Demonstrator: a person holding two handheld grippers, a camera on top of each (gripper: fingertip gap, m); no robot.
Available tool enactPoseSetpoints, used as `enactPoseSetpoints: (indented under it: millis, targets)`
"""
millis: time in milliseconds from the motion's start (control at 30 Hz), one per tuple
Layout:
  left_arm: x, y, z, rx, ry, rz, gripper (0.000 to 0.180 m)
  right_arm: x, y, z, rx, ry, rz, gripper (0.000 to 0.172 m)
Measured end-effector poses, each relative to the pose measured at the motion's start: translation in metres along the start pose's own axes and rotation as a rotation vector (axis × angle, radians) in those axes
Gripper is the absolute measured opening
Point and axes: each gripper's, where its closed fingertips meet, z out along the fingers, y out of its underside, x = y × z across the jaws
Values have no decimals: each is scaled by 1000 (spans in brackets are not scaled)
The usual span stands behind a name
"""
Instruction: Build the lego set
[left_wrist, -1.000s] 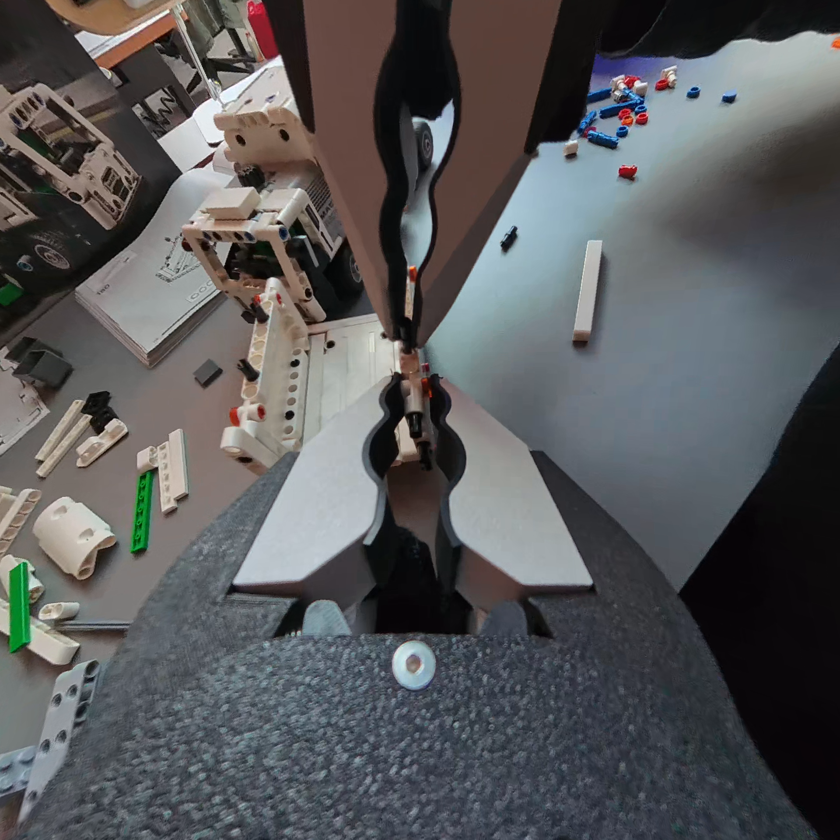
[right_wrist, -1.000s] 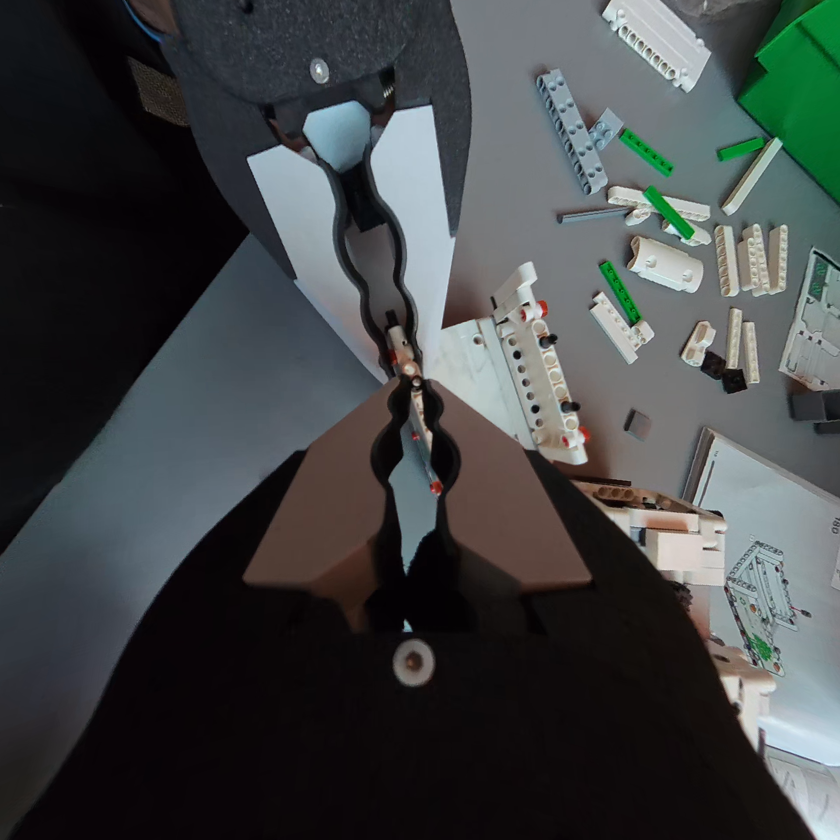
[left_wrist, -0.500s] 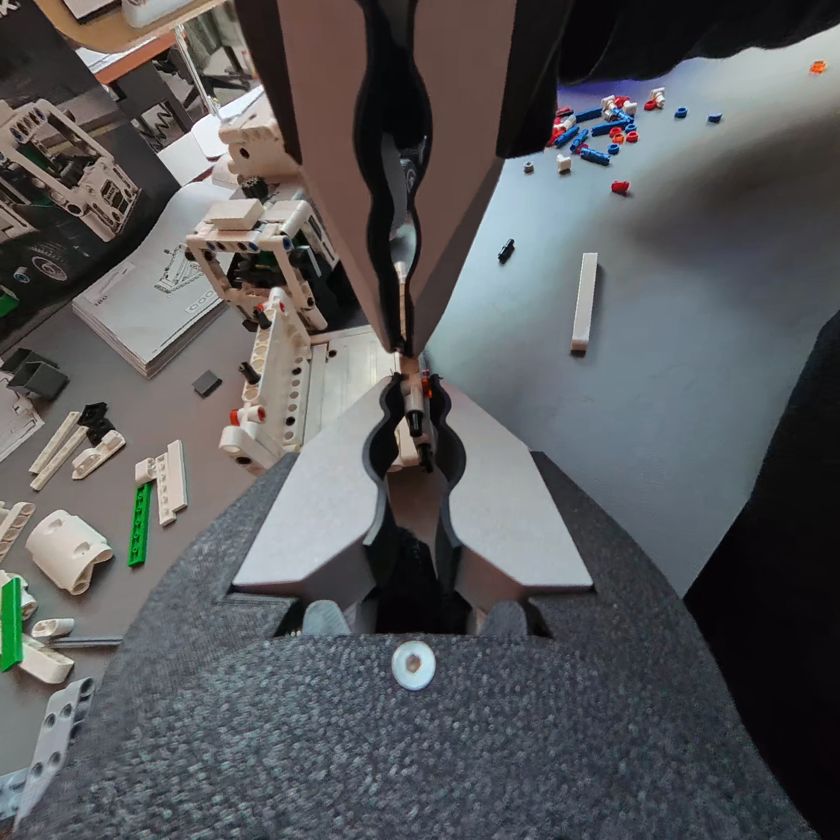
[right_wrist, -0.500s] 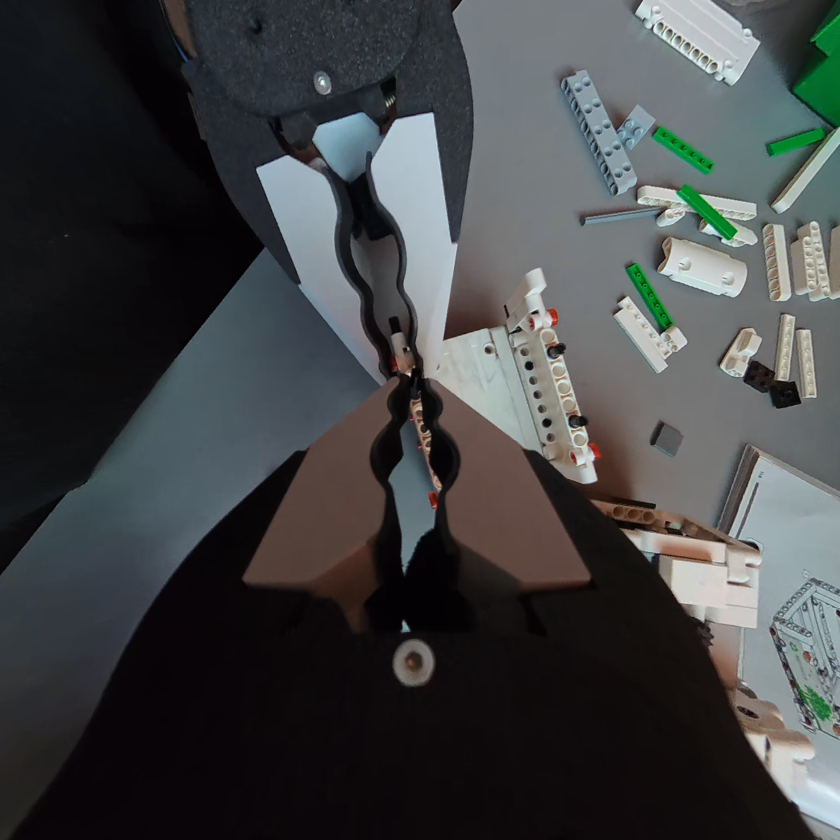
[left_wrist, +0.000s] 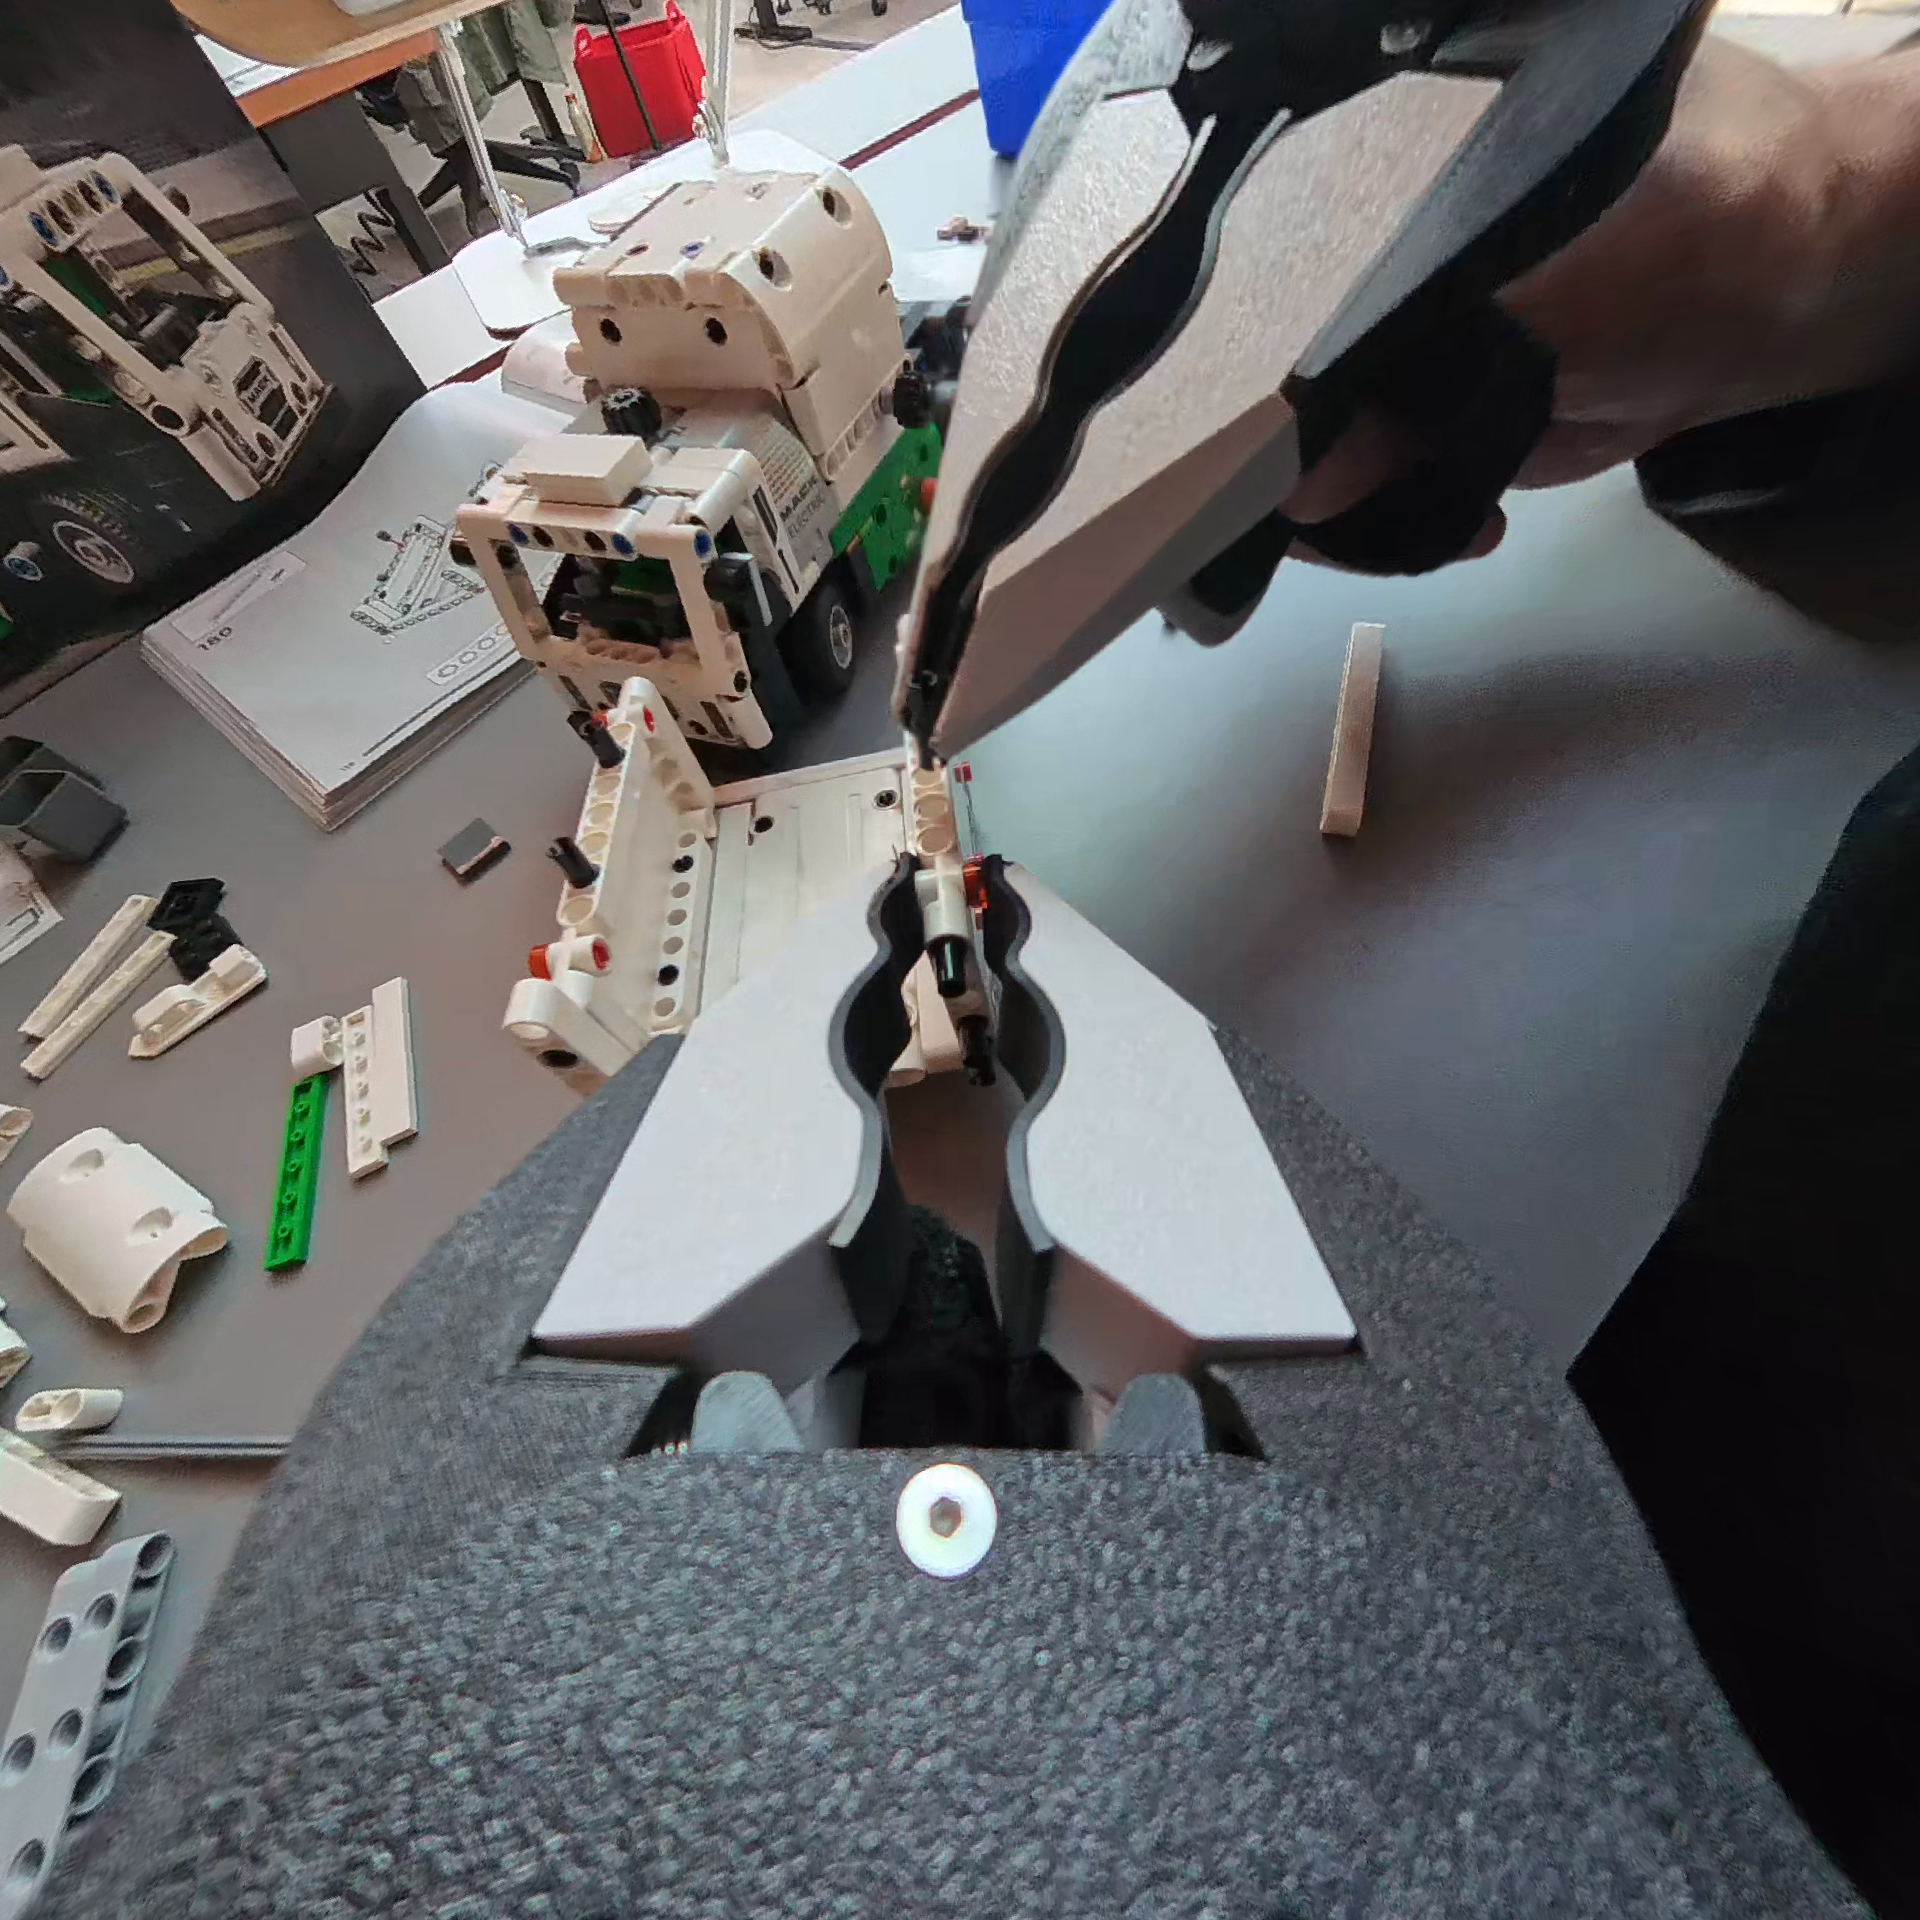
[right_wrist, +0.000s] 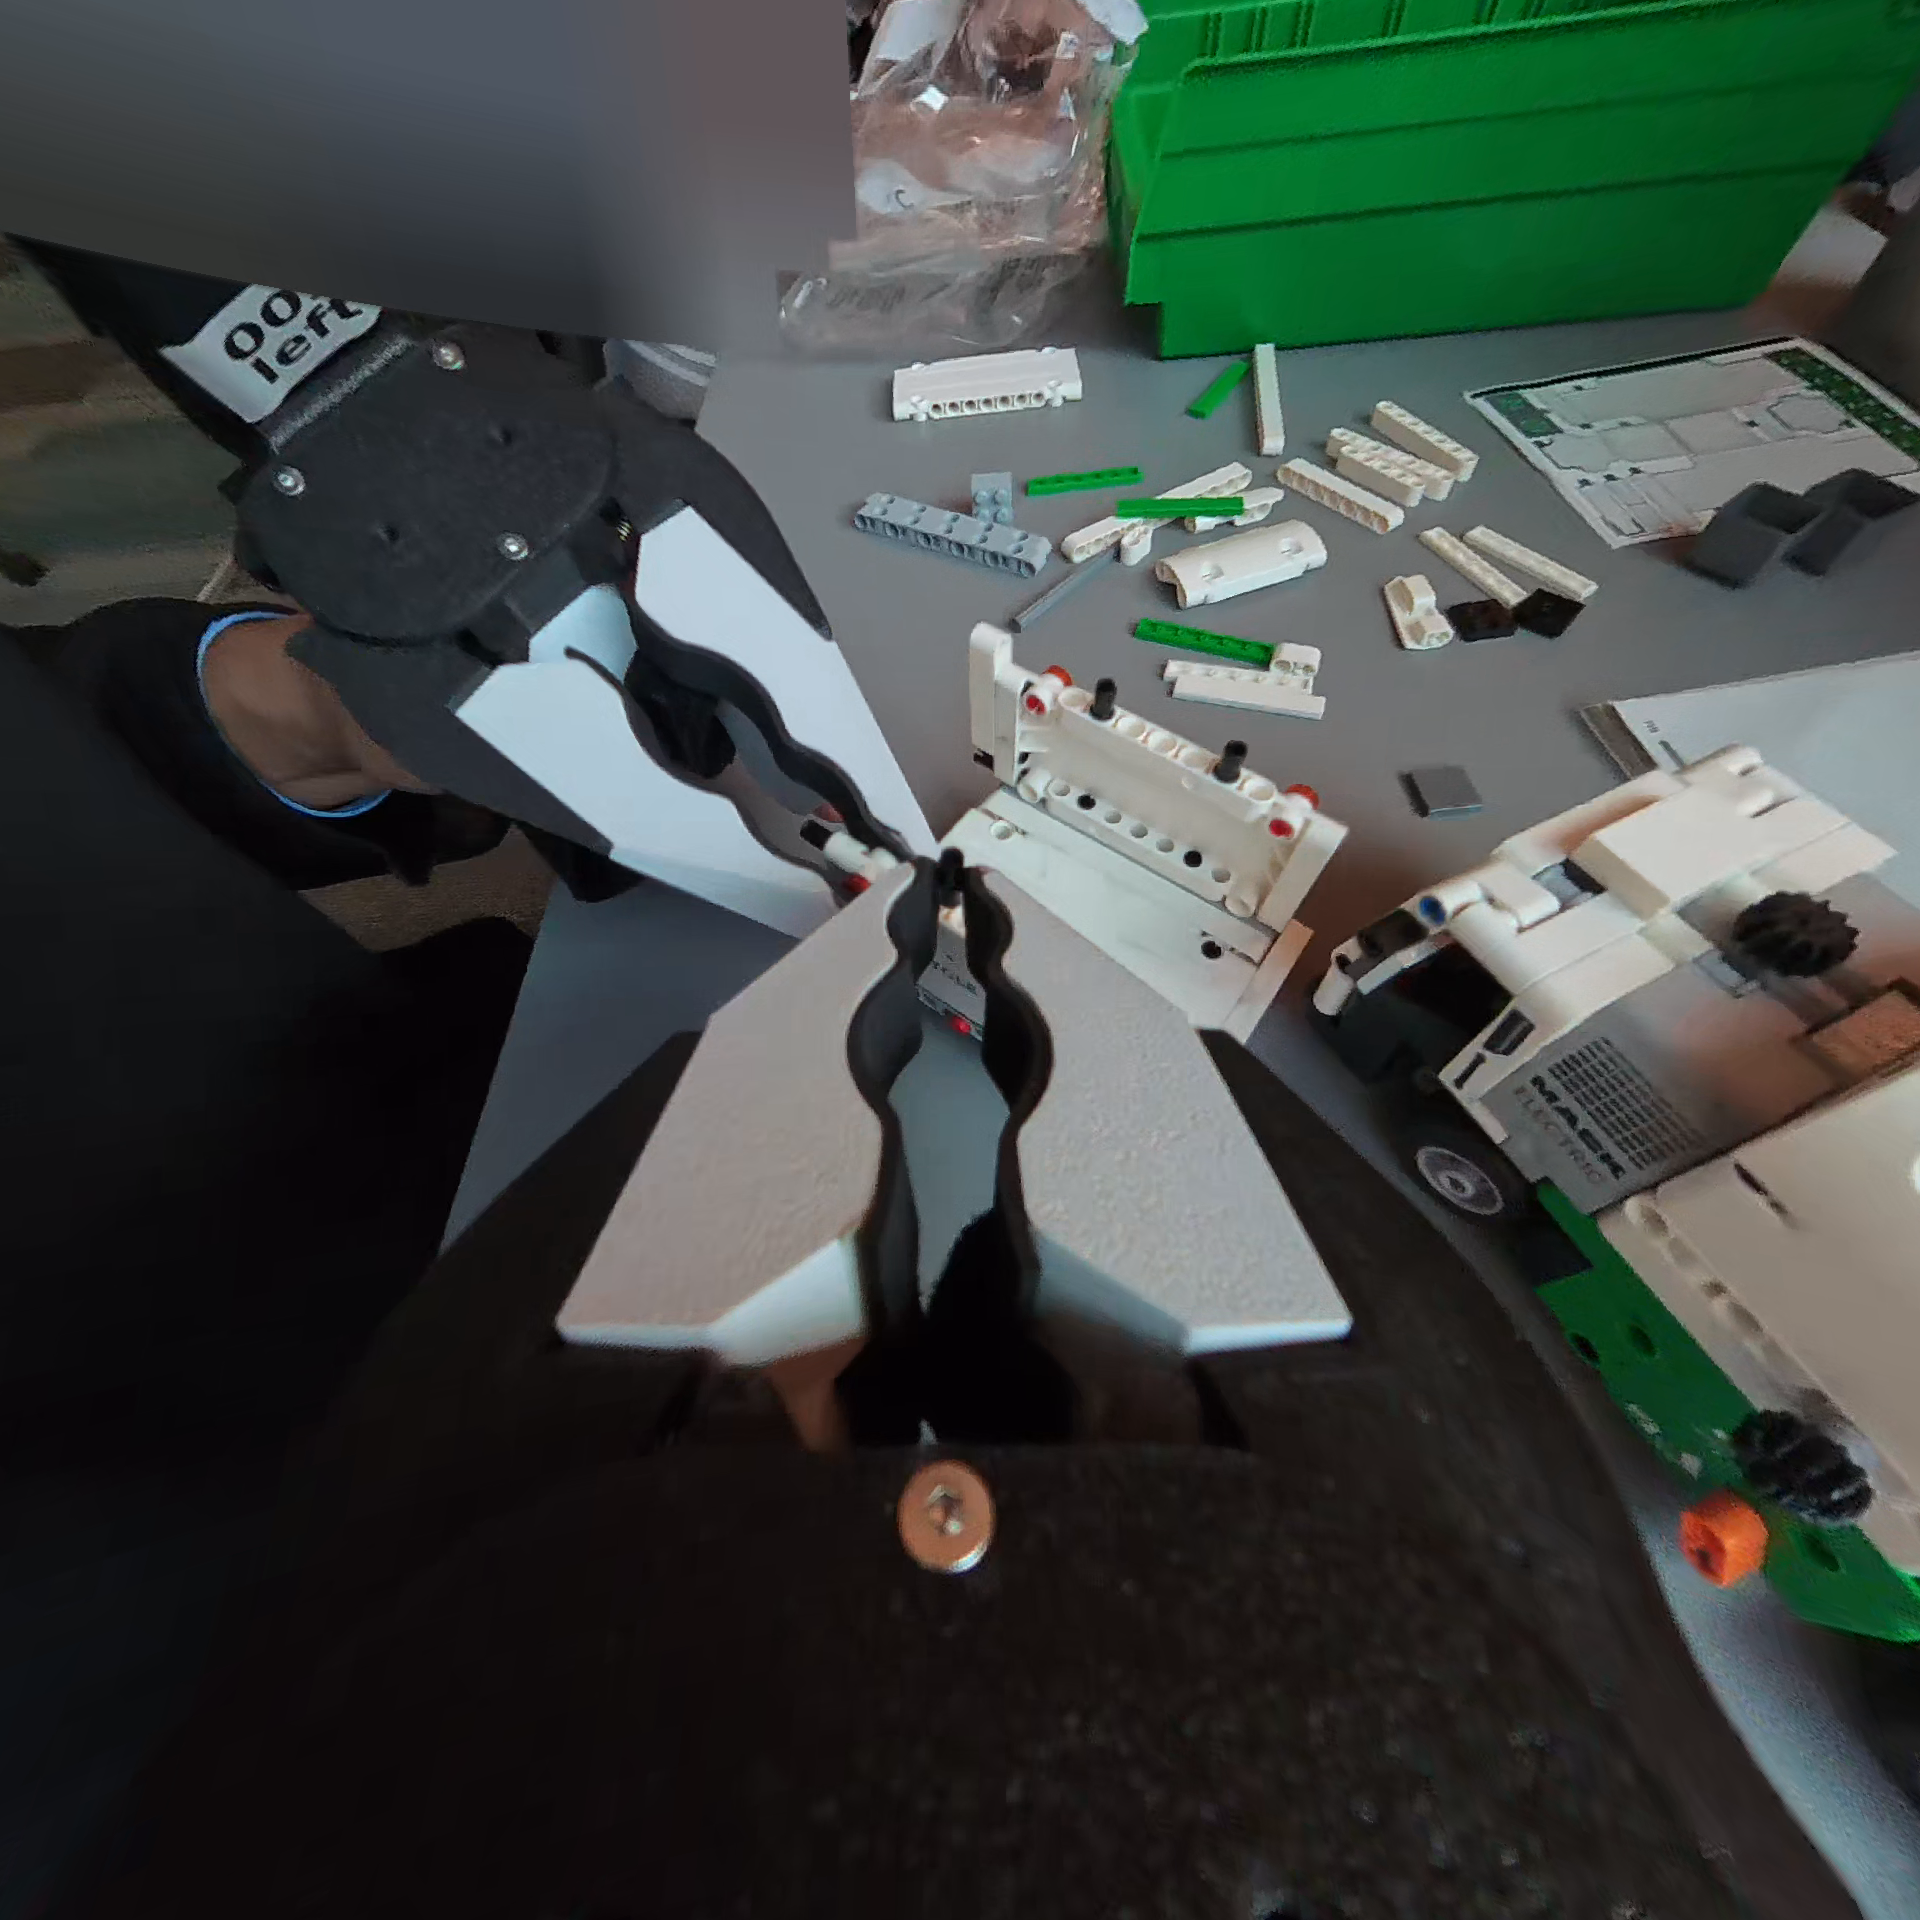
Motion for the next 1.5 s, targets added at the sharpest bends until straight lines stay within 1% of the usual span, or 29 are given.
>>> enactPoseSetpoints:
  millis: [167,400,700,900,967,1133,1300,1500]
  targets:
    - [2,0,0,3,7,13,10,-3,2,0,50,27,39,3]
    - [2,0,0,1,-6,19,9,-4,6,4,22,27,34,3]
    - [2,2,1,-14,-27,46,9,-4,10,4,-152,31,15,3]
    - [5,5,3,-40,-23,79,9,-6,15,2,-287,49,-83,3]
    - [6,6,4,-44,-22,81,9,-6,16,2,-321,46,-88,3]
    - [7,7,5,-54,-22,92,9,-6,17,3,-389,74,-151,3]
    - [7,7,5,-58,-21,93,9,-6,18,3,-433,62,-158,3]
    - [7,8,5,-65,-15,88,9,-6,18,4,-430,51,-150,3]
